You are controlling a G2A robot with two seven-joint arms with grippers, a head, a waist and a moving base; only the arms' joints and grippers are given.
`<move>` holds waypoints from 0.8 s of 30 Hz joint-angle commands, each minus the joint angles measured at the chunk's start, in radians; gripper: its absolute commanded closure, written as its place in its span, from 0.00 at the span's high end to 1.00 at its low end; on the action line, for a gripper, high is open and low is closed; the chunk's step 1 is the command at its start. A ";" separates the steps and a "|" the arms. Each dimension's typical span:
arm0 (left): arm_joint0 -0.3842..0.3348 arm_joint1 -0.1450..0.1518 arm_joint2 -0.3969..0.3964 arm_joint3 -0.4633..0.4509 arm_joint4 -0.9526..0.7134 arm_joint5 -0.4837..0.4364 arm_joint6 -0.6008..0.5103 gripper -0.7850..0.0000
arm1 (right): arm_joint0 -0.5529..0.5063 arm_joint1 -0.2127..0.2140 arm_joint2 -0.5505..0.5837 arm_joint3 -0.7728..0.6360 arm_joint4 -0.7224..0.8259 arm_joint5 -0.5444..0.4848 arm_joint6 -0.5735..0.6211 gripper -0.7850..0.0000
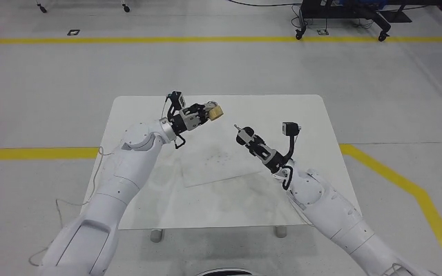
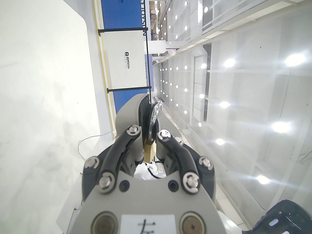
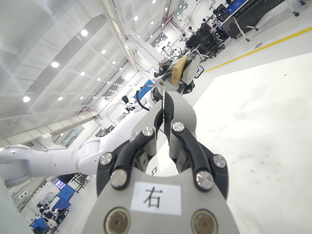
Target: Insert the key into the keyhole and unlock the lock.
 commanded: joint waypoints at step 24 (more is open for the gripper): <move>0.106 0.013 -0.042 -0.172 0.259 -0.097 0.358 0.00 | 0.042 -0.076 -0.095 0.011 0.073 0.197 -0.090 0.00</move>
